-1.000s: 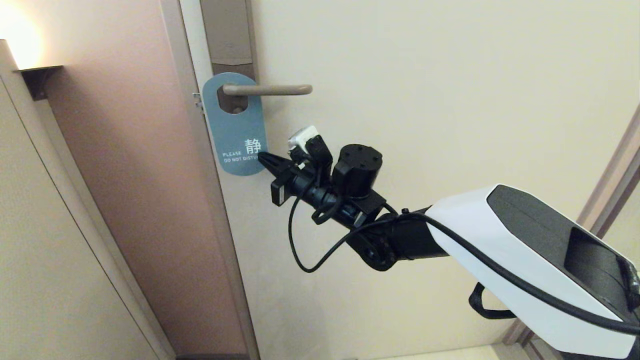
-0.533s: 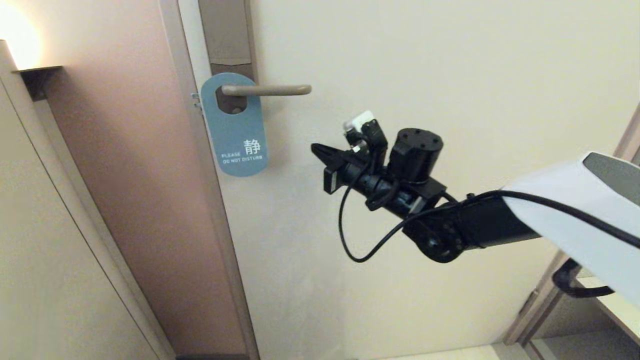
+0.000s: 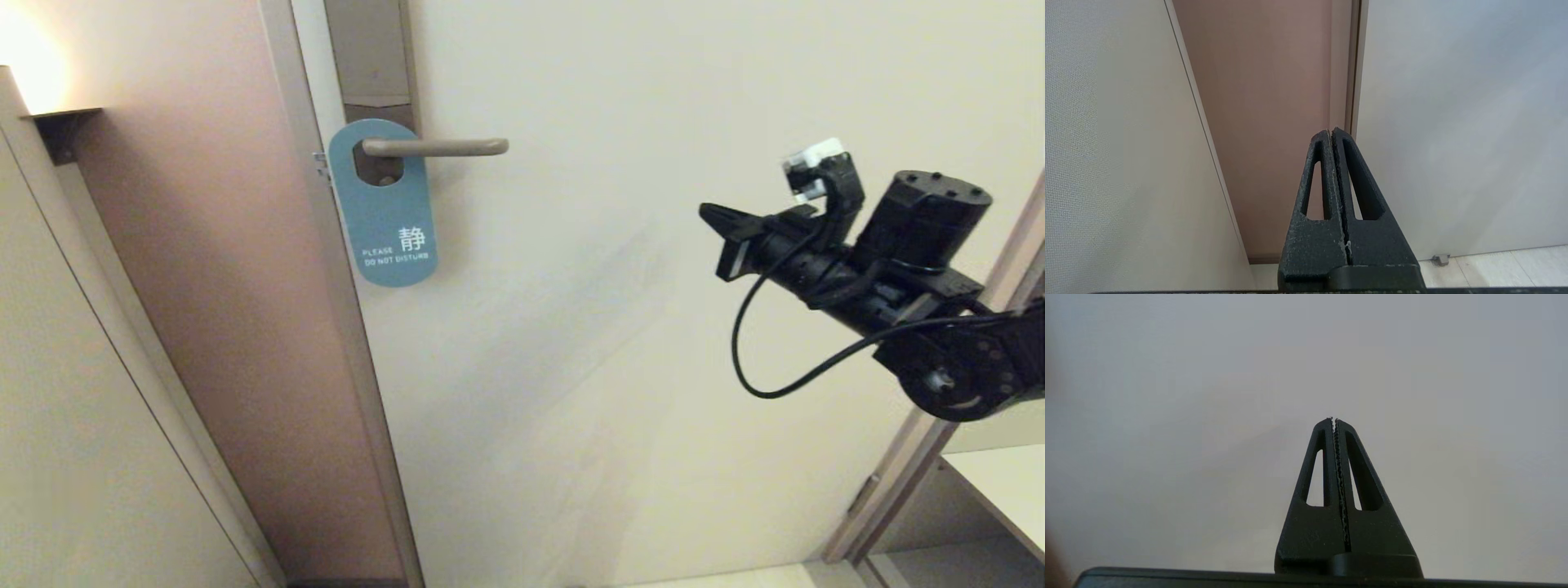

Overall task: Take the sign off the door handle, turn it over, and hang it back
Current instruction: Take down the sign

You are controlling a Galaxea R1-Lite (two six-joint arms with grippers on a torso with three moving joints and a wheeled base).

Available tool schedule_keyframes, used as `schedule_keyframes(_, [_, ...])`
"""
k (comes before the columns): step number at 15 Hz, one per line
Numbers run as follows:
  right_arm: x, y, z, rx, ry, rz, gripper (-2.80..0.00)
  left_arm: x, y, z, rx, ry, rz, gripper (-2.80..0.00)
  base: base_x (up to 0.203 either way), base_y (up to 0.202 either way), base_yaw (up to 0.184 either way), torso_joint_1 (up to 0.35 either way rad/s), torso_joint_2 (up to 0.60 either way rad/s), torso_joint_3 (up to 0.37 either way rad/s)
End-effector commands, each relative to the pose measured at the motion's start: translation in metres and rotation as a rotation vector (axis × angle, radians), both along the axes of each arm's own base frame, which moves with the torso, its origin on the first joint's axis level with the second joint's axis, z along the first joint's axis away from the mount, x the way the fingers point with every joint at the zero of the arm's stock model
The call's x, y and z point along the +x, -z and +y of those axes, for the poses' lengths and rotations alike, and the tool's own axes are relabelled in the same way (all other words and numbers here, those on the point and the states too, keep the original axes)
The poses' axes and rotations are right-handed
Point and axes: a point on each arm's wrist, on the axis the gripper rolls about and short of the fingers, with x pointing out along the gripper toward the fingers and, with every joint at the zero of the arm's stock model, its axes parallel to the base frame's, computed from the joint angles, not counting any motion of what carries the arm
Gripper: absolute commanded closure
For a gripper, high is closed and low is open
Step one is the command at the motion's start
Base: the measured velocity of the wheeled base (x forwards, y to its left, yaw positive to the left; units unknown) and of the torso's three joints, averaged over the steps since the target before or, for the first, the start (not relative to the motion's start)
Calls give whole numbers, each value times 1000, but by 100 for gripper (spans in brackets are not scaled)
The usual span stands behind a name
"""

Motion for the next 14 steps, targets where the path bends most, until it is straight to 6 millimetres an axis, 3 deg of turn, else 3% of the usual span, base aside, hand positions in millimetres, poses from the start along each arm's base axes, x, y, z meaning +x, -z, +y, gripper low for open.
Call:
schedule_keyframes(1, [-33, -9, -38, 4, 92, -7, 0, 0, 0, 0, 0, -1, 0, 0, 0, 0, 0, 0, 0, 0])
schedule_keyframes(4, [-64, 0, -65, 1, 171, 39, 0, 0, 0, 0, 0, -1, 0, 0, 0, 0, 0, 0, 0, 0])
schedule_keyframes(14, [-170, 41, -90, -6, 293, 182, 0, 0, 0, 0, 0, -2, 0, 0, 0, 0, 0, 0, 0, 0])
